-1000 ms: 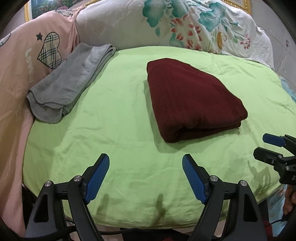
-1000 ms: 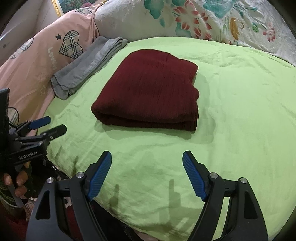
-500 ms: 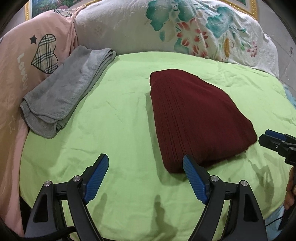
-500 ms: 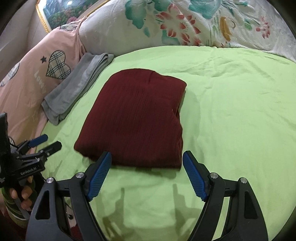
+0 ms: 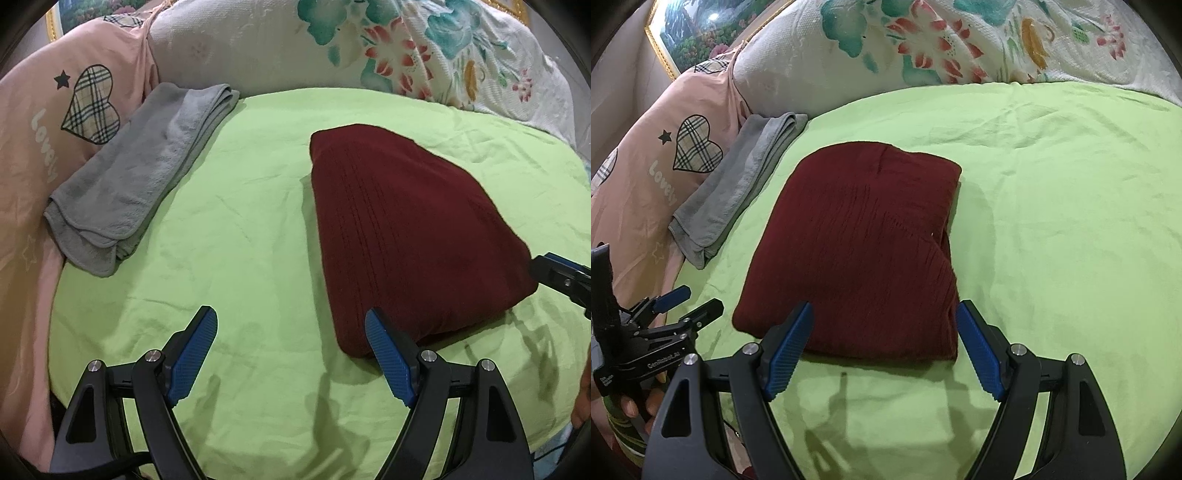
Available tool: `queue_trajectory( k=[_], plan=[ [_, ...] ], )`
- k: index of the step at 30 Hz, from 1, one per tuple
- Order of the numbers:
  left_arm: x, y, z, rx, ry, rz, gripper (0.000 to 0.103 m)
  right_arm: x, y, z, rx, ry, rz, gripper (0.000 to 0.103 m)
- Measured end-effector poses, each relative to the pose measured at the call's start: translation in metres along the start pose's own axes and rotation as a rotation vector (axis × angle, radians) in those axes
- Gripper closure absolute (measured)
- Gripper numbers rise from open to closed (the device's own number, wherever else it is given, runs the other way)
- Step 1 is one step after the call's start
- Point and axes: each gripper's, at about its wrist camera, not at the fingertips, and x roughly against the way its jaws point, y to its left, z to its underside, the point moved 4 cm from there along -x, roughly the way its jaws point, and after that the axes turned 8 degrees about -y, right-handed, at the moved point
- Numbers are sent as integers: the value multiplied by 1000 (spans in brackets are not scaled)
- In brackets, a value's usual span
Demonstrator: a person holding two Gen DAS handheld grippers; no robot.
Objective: Fold large clothes
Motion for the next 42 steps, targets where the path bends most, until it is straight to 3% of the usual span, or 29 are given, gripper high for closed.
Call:
queue_trajectory(
  k=[16,29,42],
  plan=[
    [26,6,32,14,6,-21,20,37,20,36,23,-9,-9,23],
    [57,7,52,2,-16,16,20,57,40,54,145,-8,10,23],
    [71,2,66,-29,-21,46,20,61,43,67,145,12,16,22]
  ],
)
